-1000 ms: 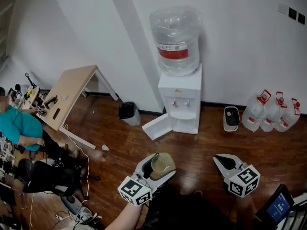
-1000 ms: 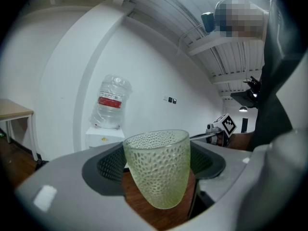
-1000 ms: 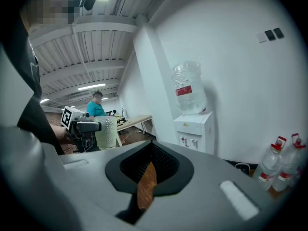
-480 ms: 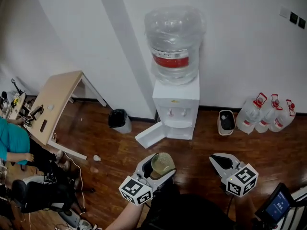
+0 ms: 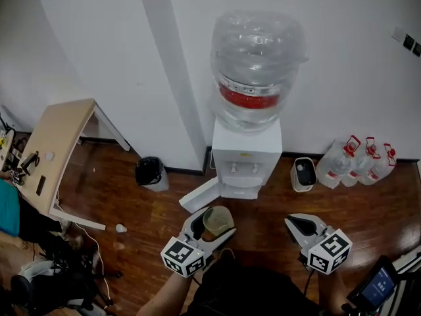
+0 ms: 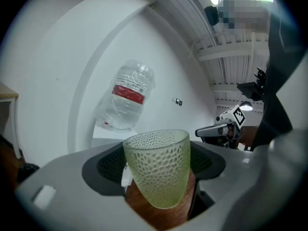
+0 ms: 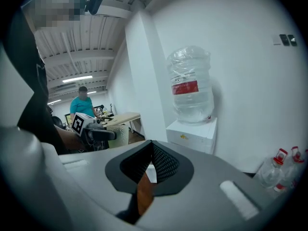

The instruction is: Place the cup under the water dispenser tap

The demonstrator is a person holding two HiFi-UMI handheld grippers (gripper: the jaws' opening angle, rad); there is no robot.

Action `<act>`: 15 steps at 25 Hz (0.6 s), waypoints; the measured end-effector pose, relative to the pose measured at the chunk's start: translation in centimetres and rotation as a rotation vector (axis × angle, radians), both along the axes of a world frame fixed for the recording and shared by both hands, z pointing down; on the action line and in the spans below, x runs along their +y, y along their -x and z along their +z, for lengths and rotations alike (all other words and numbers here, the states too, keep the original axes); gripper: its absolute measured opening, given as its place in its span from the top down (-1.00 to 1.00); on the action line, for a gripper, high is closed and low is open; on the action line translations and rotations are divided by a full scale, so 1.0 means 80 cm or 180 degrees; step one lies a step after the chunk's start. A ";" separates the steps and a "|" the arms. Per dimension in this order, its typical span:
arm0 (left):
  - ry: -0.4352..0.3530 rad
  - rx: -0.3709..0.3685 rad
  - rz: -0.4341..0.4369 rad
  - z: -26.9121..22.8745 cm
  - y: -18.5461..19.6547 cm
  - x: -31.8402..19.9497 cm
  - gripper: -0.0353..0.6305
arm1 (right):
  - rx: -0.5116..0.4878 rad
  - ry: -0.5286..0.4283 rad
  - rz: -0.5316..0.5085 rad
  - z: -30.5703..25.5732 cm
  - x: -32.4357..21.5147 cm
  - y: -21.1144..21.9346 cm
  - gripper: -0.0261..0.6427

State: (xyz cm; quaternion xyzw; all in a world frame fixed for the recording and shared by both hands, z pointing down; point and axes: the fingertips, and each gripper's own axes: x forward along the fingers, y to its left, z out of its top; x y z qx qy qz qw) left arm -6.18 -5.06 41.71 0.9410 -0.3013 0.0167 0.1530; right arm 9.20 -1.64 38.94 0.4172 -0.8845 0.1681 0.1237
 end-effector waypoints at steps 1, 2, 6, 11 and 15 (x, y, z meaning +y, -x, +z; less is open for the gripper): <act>0.0019 0.0010 0.0013 0.005 0.006 -0.011 -0.29 | 0.0005 0.0029 0.0022 0.000 -0.010 0.007 0.92; 0.0030 0.0027 0.0034 0.010 0.011 -0.021 -0.29 | -0.0004 0.0052 0.0048 0.001 -0.019 0.012 0.92; 0.0095 0.0005 0.0158 0.027 0.024 -0.056 -0.29 | -0.0081 0.0067 0.0181 0.000 -0.055 0.029 0.92; 0.0267 -0.0112 0.0027 0.065 0.036 -0.093 -0.29 | 0.0003 0.0232 0.0229 0.011 -0.078 0.028 0.92; 0.0493 -0.0239 -0.0166 0.117 0.035 -0.130 -0.29 | 0.0007 0.0305 0.0198 0.022 -0.104 0.016 0.92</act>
